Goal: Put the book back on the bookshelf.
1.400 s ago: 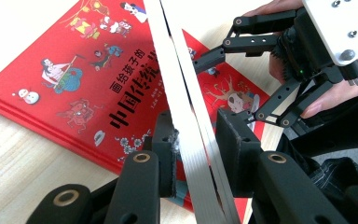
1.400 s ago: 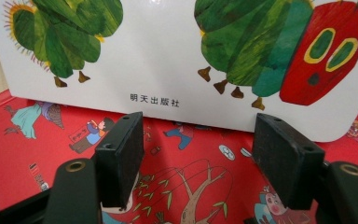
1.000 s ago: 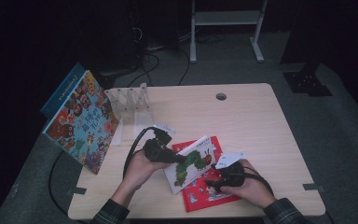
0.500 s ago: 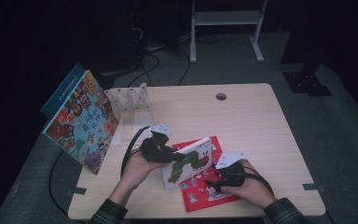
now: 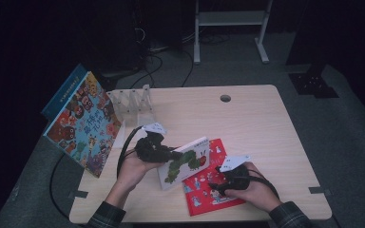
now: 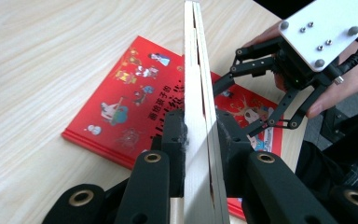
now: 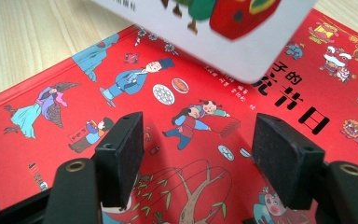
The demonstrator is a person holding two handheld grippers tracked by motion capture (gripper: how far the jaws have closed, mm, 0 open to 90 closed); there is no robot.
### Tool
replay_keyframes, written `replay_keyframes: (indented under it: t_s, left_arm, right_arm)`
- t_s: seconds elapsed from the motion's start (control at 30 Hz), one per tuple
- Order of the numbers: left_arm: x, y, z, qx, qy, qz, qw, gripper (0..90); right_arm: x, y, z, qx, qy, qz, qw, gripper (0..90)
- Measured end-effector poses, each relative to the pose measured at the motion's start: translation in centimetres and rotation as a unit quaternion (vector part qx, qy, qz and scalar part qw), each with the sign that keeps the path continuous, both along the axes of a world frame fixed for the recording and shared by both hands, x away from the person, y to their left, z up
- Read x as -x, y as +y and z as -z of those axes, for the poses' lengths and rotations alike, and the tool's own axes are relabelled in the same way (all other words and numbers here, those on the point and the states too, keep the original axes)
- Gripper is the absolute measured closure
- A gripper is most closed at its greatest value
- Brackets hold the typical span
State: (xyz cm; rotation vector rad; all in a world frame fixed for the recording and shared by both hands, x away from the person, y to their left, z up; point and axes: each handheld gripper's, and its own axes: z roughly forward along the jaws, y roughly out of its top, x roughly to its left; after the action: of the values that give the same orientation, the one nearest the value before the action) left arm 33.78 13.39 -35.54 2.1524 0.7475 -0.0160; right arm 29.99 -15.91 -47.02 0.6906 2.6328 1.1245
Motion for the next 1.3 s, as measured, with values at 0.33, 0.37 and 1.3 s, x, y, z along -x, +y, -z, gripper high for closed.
replay_keyframes:
  t_s: [0.33,0.37,1.3]
  left_arm:
    - [-0.5,2.7,-0.8,0.011,-0.008,-0.038,0.9992,76.1]
    - [-0.6,3.0,-0.9,0.012,-0.008,-0.042,0.9990,76.1]
    - [-1.6,11.4,-0.7,0.009,-0.010,-0.153,0.9882,76.1]
  right_arm:
    - [0.0,0.0,0.0,0.000,0.000,0.000,1.0000,33.0]
    - [0.0,0.0,0.0,0.000,0.000,0.000,1.0000,33.0]
    - [0.0,0.0,0.0,0.000,0.000,-0.001,1.0000,33.0]
